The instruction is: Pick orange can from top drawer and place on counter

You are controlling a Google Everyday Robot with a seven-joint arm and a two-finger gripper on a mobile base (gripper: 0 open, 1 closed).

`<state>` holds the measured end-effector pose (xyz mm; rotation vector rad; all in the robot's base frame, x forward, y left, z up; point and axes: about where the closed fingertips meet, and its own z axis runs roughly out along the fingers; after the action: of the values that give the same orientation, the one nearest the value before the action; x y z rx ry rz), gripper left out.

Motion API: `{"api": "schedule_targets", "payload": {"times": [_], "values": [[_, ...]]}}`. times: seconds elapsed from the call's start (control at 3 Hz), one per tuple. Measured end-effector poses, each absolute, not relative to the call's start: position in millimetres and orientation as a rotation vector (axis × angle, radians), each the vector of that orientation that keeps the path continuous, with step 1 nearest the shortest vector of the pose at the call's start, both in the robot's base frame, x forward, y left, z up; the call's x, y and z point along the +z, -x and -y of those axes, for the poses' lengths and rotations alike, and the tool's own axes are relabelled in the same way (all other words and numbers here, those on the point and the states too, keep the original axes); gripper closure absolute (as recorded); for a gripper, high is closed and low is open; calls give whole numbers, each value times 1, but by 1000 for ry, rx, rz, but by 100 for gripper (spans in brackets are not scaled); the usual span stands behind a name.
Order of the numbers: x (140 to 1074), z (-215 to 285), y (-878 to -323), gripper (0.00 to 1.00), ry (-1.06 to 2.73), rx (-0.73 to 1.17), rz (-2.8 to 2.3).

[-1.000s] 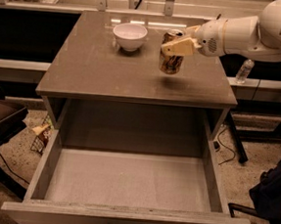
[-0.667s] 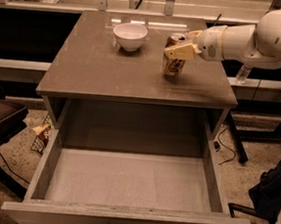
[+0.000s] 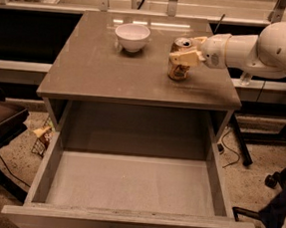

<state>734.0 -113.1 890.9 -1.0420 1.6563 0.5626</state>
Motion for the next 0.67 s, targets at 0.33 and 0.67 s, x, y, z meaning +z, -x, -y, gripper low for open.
{"api": "schedule_targets", "payload": {"times": [0.33, 0.67], "values": [[891, 113, -734, 52, 1042, 563, -1656], [890, 110, -734, 28, 1045, 568, -1655]]}}
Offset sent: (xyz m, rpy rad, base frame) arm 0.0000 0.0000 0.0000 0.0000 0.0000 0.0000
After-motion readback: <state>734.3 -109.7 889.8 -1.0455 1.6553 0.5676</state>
